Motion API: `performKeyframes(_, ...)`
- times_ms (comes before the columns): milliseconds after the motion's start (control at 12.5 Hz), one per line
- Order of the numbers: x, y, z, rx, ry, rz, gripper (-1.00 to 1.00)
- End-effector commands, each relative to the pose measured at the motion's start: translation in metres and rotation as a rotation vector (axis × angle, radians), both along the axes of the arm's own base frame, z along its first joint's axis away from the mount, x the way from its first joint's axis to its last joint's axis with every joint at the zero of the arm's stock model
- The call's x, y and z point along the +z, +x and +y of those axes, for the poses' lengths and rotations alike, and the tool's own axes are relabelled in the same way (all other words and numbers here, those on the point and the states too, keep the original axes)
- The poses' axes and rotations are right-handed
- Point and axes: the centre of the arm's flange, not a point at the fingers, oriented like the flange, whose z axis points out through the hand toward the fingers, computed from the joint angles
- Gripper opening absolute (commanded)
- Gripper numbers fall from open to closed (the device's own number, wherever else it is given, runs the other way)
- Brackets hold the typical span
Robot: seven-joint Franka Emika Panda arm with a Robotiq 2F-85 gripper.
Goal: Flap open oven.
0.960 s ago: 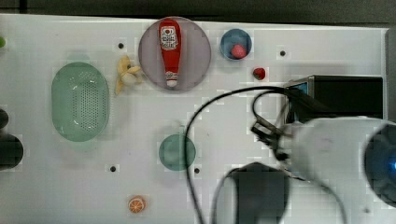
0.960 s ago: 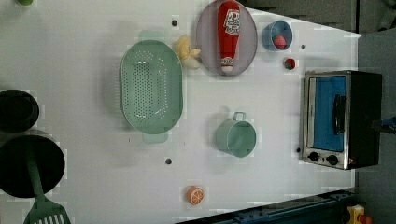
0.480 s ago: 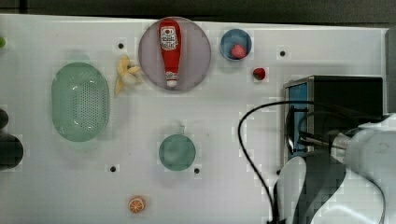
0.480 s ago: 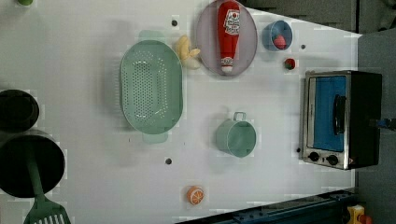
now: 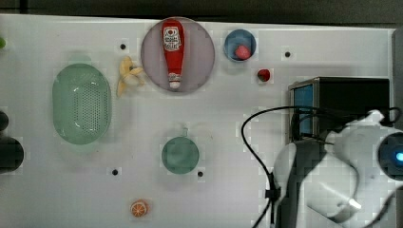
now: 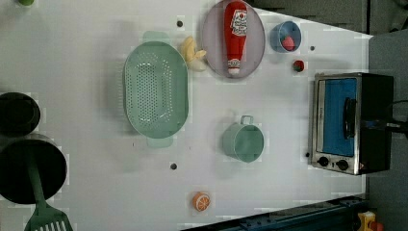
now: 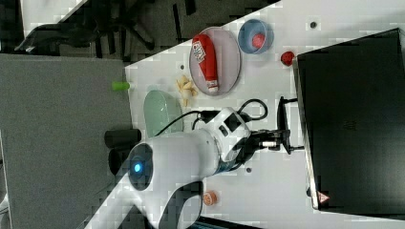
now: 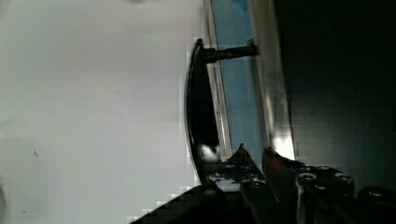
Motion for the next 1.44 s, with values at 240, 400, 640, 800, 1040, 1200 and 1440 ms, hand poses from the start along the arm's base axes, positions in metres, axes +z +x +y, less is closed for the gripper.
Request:
performKeyframes(240, -0.035, 0.008, 0.005, 0.065, -0.032, -0.015, -0.65)
performKeyframes(400, -0.045, 0.011, 0.008, 0.075, -0.037, -0.006, -0.65)
performKeyframes(640, -0.052, 0.019, 0.024, 0.121, -0.059, 0.009, -0.65)
performKeyframes(800, -0.054, 0.025, 0.039, 0.140, -0.105, 0.034, -0.65)
performKeyframes(1040, -0.061, 0.031, 0.065, 0.121, -0.192, 0.066, -0.65)
performKeyframes(1200, -0.068, 0.033, 0.085, 0.131, -0.231, 0.081, -0.65)
performKeyframes(1440, -0.084, 0.033, 0.119, 0.131, -0.250, 0.096, -0.65)
